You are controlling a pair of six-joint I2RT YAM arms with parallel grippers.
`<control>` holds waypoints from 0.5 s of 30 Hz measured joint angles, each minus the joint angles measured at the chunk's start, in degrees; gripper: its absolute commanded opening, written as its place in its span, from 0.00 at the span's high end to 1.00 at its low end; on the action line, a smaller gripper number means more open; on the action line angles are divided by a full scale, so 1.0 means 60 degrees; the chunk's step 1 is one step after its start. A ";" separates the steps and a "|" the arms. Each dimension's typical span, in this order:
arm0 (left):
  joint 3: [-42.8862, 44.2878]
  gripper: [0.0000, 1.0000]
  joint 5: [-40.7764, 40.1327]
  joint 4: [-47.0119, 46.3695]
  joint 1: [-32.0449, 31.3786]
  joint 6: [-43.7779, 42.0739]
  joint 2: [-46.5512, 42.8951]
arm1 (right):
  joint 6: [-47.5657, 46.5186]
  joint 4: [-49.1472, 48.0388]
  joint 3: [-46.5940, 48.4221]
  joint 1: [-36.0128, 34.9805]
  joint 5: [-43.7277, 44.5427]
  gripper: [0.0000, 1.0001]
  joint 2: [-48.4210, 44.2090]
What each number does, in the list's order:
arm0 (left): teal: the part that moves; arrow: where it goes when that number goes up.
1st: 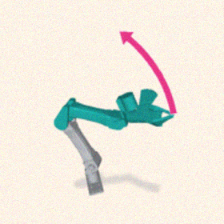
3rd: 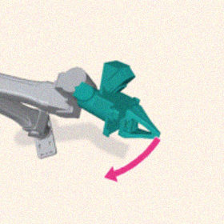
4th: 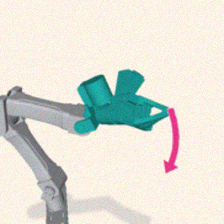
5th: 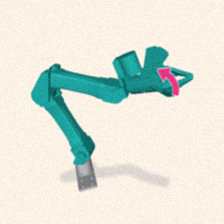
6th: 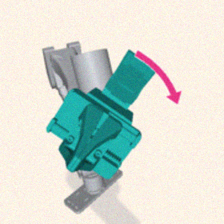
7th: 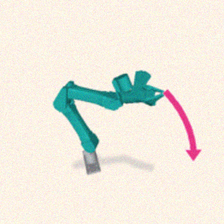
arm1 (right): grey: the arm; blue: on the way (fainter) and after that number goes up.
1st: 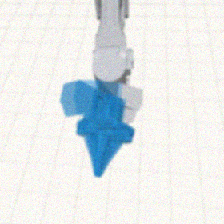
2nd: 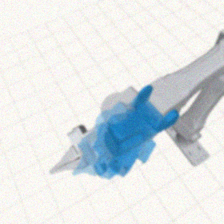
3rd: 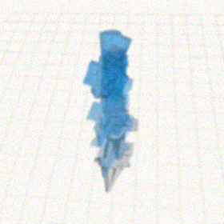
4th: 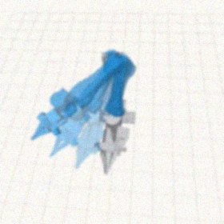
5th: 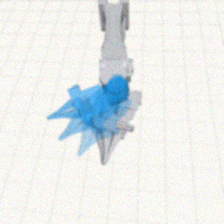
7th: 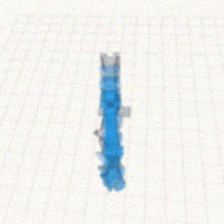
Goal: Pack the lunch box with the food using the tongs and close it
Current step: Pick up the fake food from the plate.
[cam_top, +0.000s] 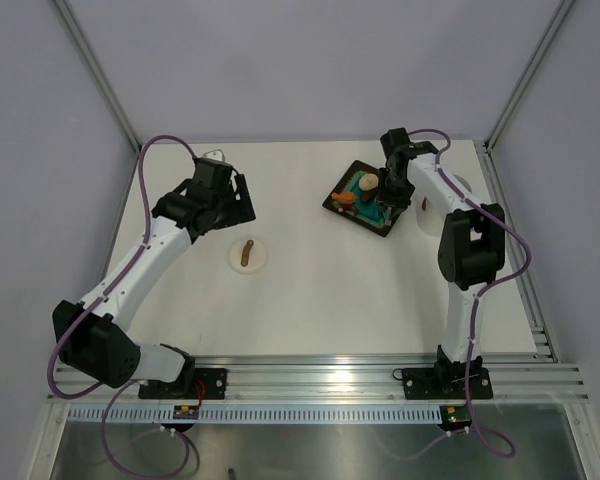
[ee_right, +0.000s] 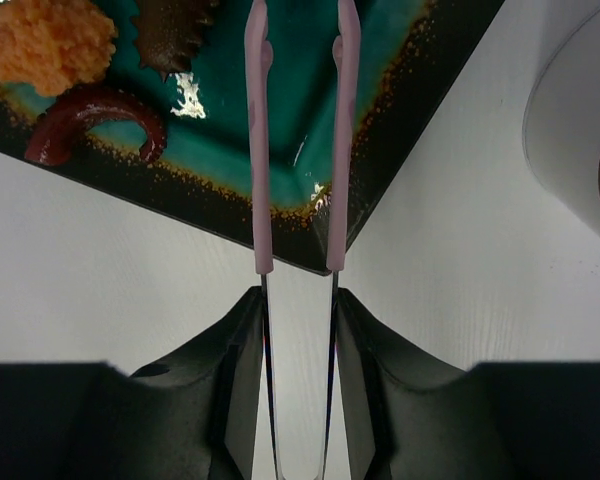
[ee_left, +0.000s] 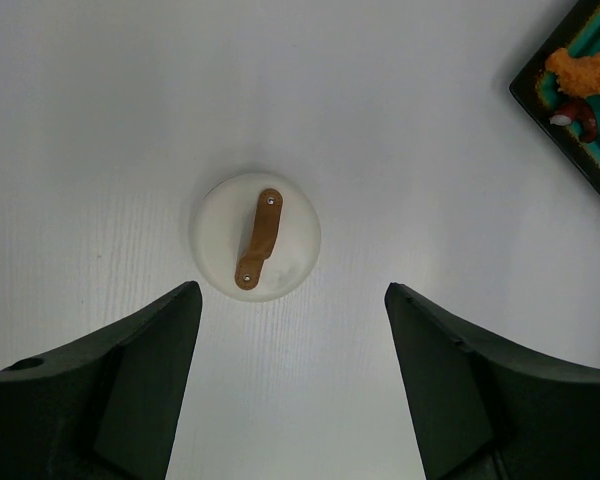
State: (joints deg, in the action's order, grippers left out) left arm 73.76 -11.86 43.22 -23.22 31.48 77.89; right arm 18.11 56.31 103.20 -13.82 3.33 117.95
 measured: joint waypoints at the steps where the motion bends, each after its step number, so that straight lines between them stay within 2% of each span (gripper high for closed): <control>1: 0.0000 0.22 -0.0004 0.0007 0.0000 0.0000 0.0018 | -0.0004 0.0000 0.0087 0.0000 0.0044 0.59 0.0080; 15: 0.0004 0.22 -0.0073 0.0084 0.0000 0.0000 0.0120 | -0.0047 0.0011 0.0998 0.0040 0.0313 0.55 0.1151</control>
State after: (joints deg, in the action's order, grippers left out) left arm 73.78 -12.29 43.72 -23.22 31.48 78.61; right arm 17.82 56.38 109.19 -13.58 5.21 124.86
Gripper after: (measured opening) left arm 0.781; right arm 0.448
